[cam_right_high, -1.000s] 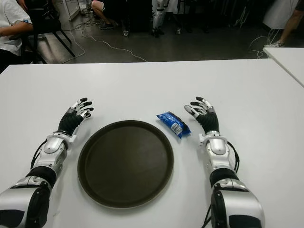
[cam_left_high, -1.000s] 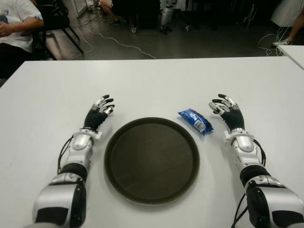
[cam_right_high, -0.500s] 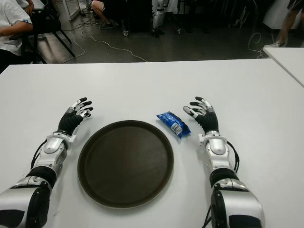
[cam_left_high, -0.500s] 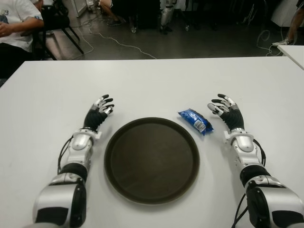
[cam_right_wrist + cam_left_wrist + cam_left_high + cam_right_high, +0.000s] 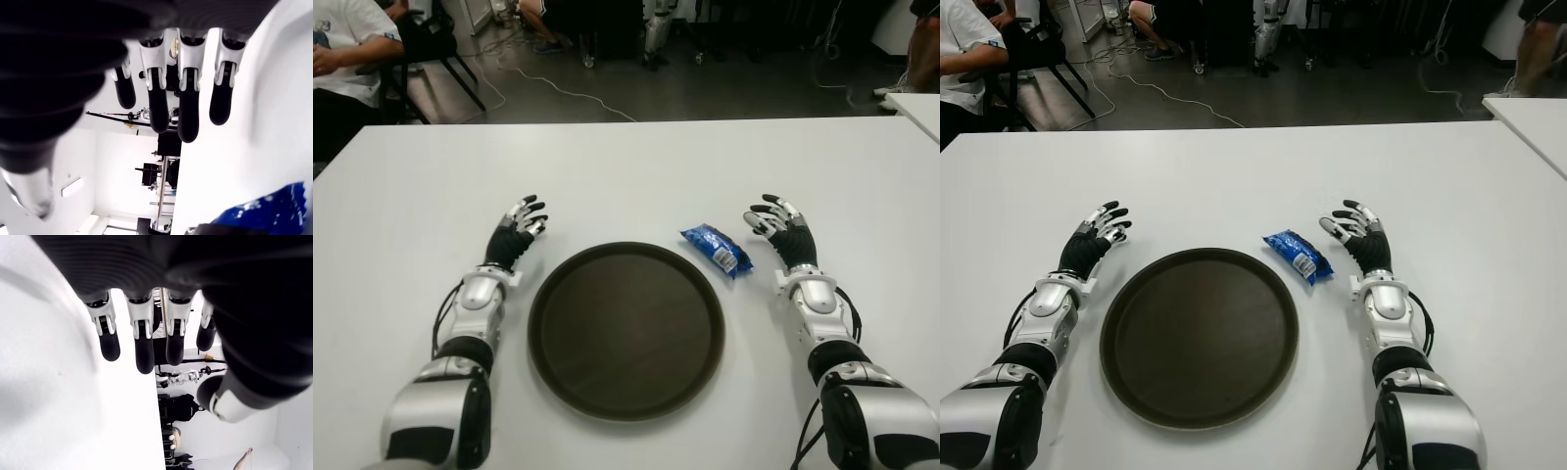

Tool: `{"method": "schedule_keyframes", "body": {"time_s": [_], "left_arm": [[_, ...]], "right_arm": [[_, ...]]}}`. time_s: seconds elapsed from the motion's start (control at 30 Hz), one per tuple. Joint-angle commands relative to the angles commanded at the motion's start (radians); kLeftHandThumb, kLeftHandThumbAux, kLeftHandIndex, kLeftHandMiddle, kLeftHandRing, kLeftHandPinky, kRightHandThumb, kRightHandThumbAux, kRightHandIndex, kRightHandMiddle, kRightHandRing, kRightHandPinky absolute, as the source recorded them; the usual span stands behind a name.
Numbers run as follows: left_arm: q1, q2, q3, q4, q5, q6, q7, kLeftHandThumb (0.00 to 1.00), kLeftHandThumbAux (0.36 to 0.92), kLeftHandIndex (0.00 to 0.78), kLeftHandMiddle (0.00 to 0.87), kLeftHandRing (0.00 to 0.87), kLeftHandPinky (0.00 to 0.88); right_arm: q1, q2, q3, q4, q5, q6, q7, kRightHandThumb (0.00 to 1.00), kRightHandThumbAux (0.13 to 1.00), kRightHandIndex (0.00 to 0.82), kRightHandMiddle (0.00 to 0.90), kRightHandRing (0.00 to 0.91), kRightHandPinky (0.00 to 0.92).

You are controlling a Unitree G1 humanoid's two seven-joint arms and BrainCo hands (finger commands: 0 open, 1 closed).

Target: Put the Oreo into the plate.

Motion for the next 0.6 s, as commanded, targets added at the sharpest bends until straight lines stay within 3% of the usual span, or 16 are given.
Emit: {"method": "schedule_keyframes", "body": {"time_s": [0.33,0.6], "left_arm": [[-0.001,0.0,0.002,0.001,-0.002,0.004,-0.002,0.166,0.657,0.087,0.158,0.158,0.149],[0.0,0.0,0.003,0.001,-0.003,0.003,-0.008,0.17,0.674,0.092,0.167,0.163,0.156]], "right_arm": [[-0.002,-0.001,-0.001,0.002,0.002,0.004,0.005,0.016,0.647,0.226,0.335,0.366,0.365],[-0.002,0.001,-0.006,0.001,0.006,0.008,0.002,0.002,0.656,0.215,0.325,0.354,0.343]]}}
